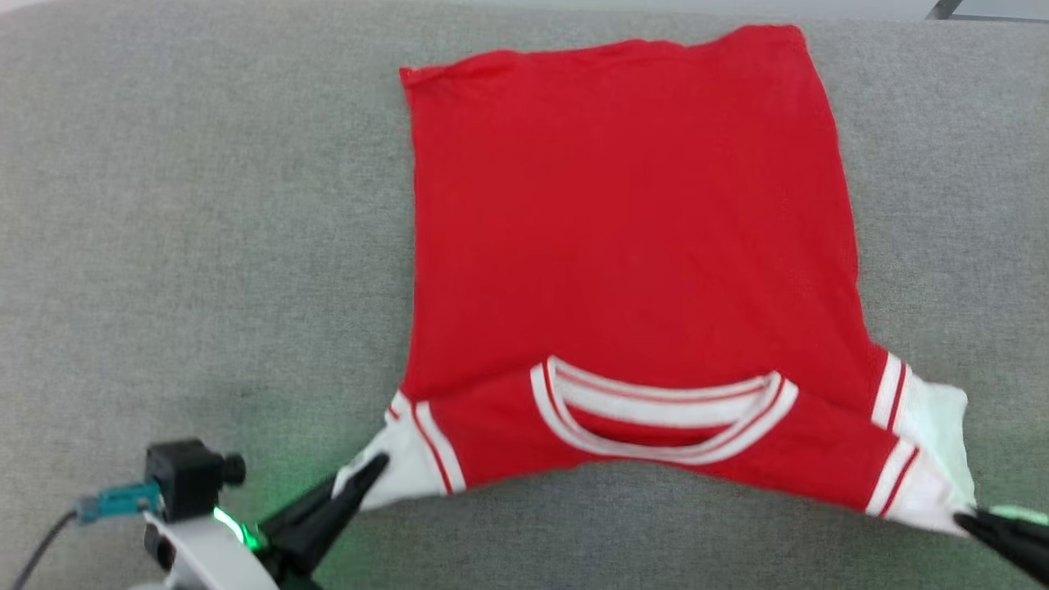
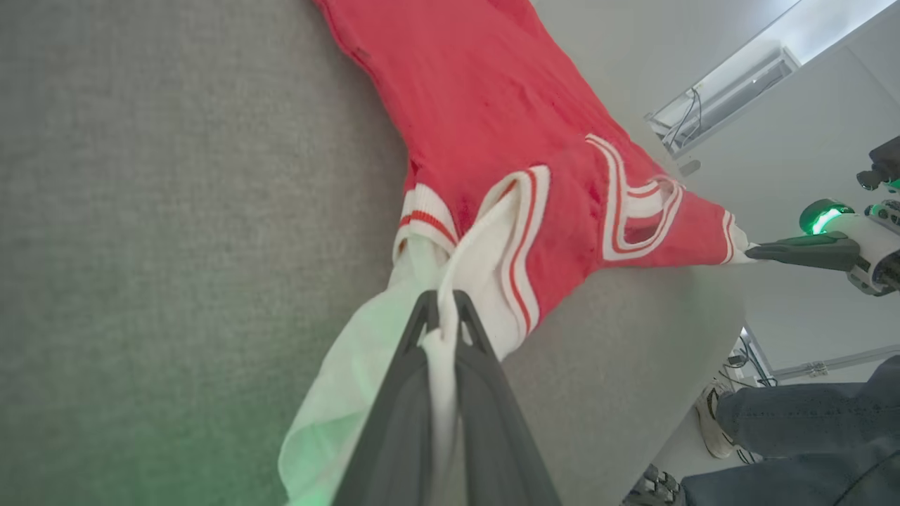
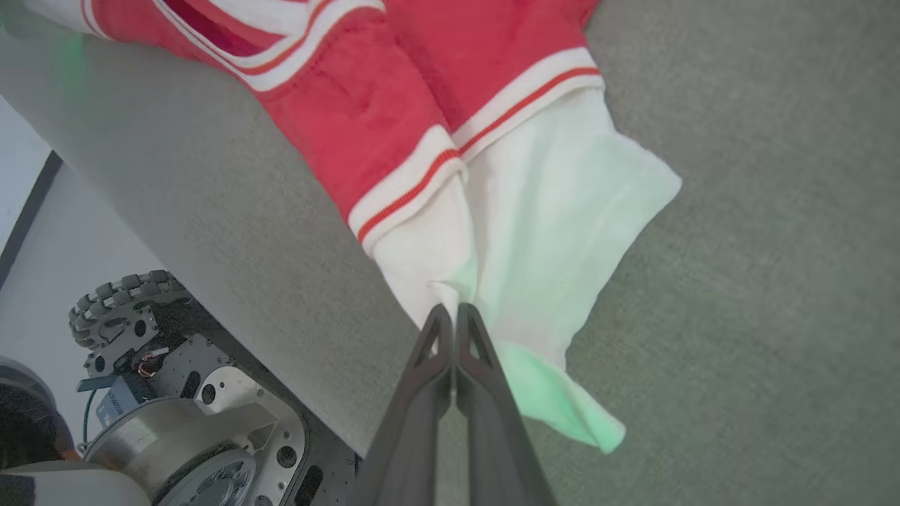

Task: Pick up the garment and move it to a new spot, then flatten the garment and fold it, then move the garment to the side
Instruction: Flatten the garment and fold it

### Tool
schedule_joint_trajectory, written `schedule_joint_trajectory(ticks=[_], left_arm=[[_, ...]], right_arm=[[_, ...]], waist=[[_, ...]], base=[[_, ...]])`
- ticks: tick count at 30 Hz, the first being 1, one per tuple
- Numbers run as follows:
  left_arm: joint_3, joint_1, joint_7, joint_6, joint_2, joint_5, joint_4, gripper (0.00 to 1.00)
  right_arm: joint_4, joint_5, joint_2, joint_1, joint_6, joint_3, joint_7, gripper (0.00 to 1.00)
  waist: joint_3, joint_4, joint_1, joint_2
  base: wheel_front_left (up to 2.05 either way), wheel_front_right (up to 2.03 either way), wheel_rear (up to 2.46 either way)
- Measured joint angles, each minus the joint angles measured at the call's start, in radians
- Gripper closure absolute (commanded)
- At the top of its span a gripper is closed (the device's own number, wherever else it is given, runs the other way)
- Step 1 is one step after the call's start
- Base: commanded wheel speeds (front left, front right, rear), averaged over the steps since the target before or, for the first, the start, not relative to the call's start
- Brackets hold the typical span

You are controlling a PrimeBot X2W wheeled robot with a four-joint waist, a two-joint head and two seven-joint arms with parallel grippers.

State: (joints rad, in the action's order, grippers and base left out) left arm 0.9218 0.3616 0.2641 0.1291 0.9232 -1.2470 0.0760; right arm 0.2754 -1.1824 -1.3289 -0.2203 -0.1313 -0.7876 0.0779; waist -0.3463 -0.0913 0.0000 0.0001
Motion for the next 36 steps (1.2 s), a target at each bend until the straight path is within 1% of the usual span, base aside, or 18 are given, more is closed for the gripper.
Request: schedule_joint_trajectory(ticks=[5,9,13,16,19,24,30,31,32,33,36], left_arm=[[0.036,-0.031,-0.009,0.000,0.029,0.000,0.023,1.00],[0.056,-0.043,-0.022,0.000,0.038,0.000,0.026,1.00],[0.077,-0.040,-0.038,0.000,0.015,0.005,0.000,1.00],[0.099,-0.030,-0.055,0.000,-0.011,0.015,-0.033,1.00],[0.114,-0.013,-0.061,0.000,-0.027,0.028,-0.064,1.00],[0.135,0.010,-0.064,0.002,-0.046,0.047,-0.089,1.00],[0.152,0.026,-0.060,0.002,-0.047,0.050,-0.102,1.00],[0.154,0.027,-0.058,0.002,-0.047,0.050,-0.103,1.00],[0.157,0.027,-0.055,0.002,-0.046,0.050,-0.103,1.00],[0.160,0.027,-0.053,0.002,-0.044,0.050,-0.103,1.00],[0.165,0.027,-0.046,0.002,-0.040,0.052,-0.100,1.00]], right_arm=[[0.004,0.008,0.026,0.102,0.000,0.052,0.040,1.00],[0.004,0.026,0.063,0.165,0.000,0.107,0.070,1.00],[-0.030,0.071,0.130,0.213,0.000,0.140,0.117,1.00],[-0.056,0.102,0.196,0.227,0.000,0.150,0.156,1.00],[-0.085,0.134,0.246,0.230,0.000,0.165,0.183,1.00],[-0.127,0.193,0.307,0.230,0.000,0.184,0.214,1.00],[-0.146,0.242,0.363,0.228,0.000,0.208,0.218,1.00],[-0.150,0.253,0.372,0.228,0.000,0.214,0.213,0.65],[-0.151,0.257,0.379,0.228,0.000,0.218,0.212,0.21],[-0.154,0.260,0.387,0.228,-0.001,0.229,0.203,0.00],[-0.128,0.247,0.404,0.232,0.000,0.270,0.180,0.00]], waist=[[-0.007,0.003,0.0000,-0.0001],[-0.010,0.006,0.0000,0.0000],[-0.012,0.011,0.0000,0.0000],[-0.012,0.014,0.0000,0.0000],[-0.014,0.017,0.0000,0.0000],[-0.016,0.026,0.0000,0.0000],[-0.015,0.023,0.0000,0.0000],[-0.014,0.022,0.0000,0.0000],[-0.013,0.021,0.0000,0.0000],[-0.012,0.019,0.0000,0.0000],[-0.008,0.011,0.0000,0.0000]], base=[[0.00,0.00,0.00],[0.00,0.00,0.00],[0.00,0.00,0.00],[0.00,0.00,0.00],[0.00,0.00,0.00],[0.00,0.00,0.00],[0.00,0.00,0.00],[0.00,0.00,0.00],[0.00,0.00,0.00],[0.00,0.00,0.00],[0.00,0.00,0.00]])
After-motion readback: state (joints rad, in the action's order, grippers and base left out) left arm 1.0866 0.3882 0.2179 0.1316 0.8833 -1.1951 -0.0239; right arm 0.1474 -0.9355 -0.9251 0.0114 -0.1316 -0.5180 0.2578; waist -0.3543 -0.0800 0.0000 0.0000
